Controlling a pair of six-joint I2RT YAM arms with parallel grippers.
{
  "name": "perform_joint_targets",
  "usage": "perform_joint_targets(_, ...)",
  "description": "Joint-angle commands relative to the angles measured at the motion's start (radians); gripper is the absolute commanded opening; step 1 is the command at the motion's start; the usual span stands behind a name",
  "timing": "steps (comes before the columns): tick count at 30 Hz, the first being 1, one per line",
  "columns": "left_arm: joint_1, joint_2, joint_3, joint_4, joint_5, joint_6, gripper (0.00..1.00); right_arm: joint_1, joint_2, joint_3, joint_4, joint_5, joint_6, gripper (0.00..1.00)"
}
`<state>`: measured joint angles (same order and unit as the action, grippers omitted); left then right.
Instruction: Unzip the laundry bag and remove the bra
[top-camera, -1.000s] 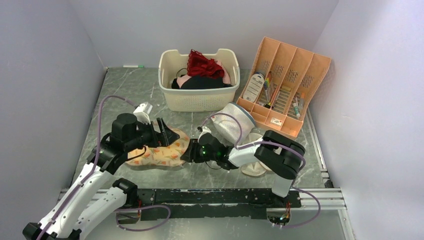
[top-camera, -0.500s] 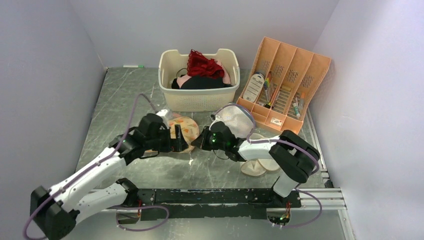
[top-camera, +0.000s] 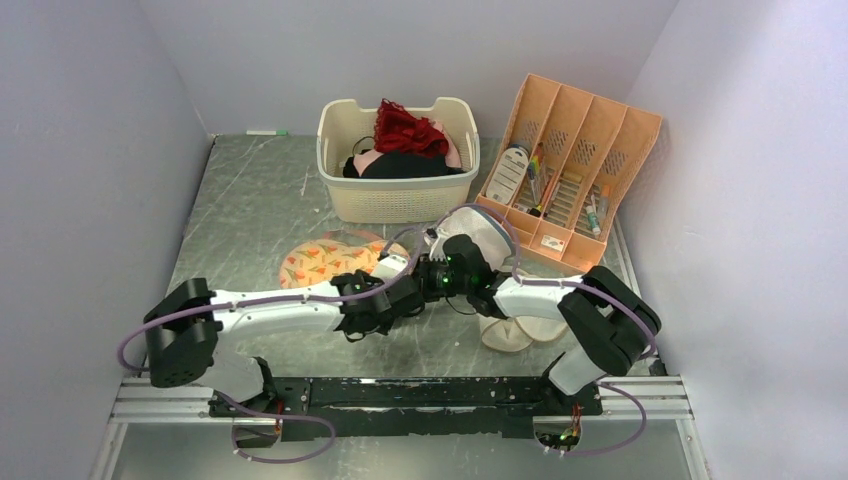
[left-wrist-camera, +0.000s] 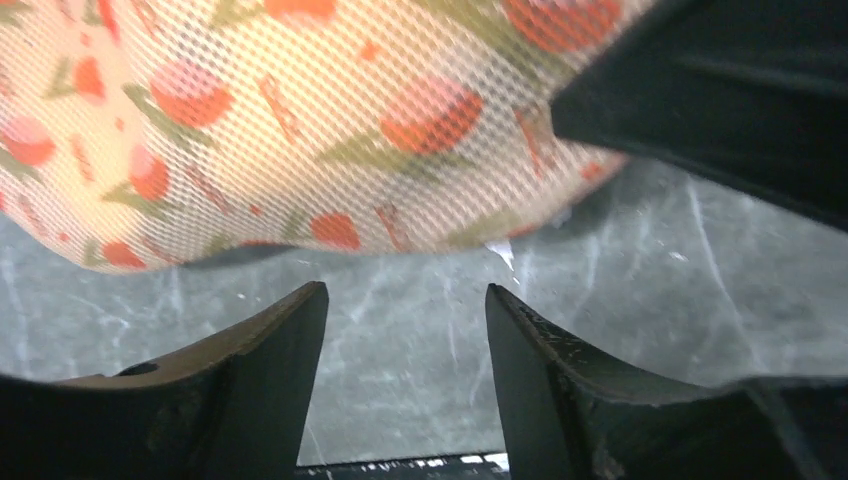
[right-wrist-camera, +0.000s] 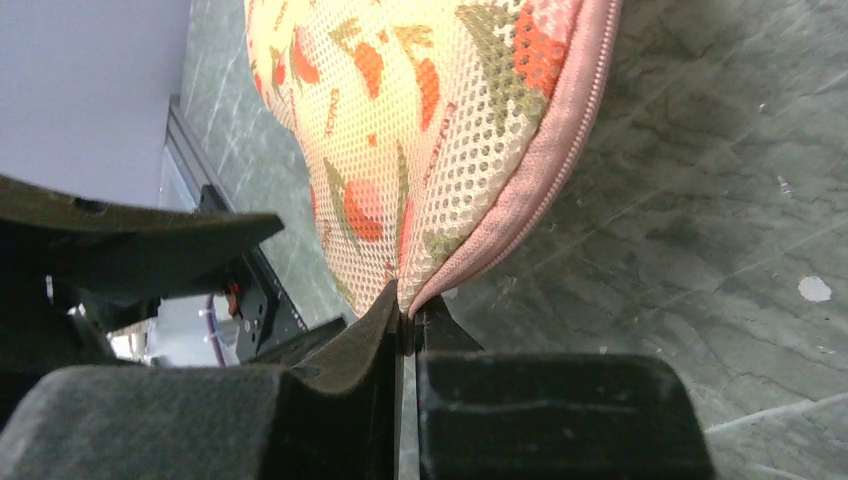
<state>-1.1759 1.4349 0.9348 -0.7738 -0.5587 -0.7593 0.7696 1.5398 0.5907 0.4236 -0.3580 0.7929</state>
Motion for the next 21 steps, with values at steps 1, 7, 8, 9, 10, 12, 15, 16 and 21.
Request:
perform_joint_targets(1, -0.011, 0.046, 0.04, 0.024, -0.143, 0.098, 0.69, -0.011, -0.028, -0.009, 0.001, -0.124, -0.053, 0.0)
perform_joint_targets(7, -0.011, 0.1, 0.055, 0.104, -0.117, 0.153, 0.65, -0.013, -0.029, -0.016, 0.017, -0.16, -0.058, 0.0)
perform_joint_targets(8, -0.011, 0.103, 0.059, 0.109, -0.104, 0.145, 0.64, -0.013, -0.03, -0.022, 0.032, -0.164, -0.049, 0.01)
perform_joint_targets(9, -0.012, 0.1, 0.059, 0.121, -0.093, 0.14, 0.61, -0.013, -0.033, -0.031, 0.046, -0.166, -0.039, 0.03)
perform_joint_targets(10, -0.011, 0.092, 0.051, 0.14, -0.073, 0.139, 0.59, -0.013, -0.035, -0.038, 0.06, -0.167, -0.034, 0.05)
perform_joint_targets(12, -0.01, 0.068, 0.019, 0.185, -0.045, 0.14, 0.53, -0.013, -0.041, -0.047, 0.079, -0.162, -0.037, 0.09)
perform_joint_targets(15, -0.007, 0.026, -0.022, 0.223, 0.002, 0.122, 0.44, -0.013, -0.049, -0.026, 0.018, -0.124, -0.08, 0.15)
perform_joint_targets(16, -0.004, 0.013, -0.032, 0.228, 0.02, 0.115, 0.4, -0.013, -0.054, -0.021, -0.003, -0.111, -0.095, 0.18)
perform_joint_targets(21, 0.032, -0.045, -0.092, 0.253, 0.115, 0.093, 0.18, -0.013, -0.09, -0.045, -0.034, -0.05, -0.152, 0.42)
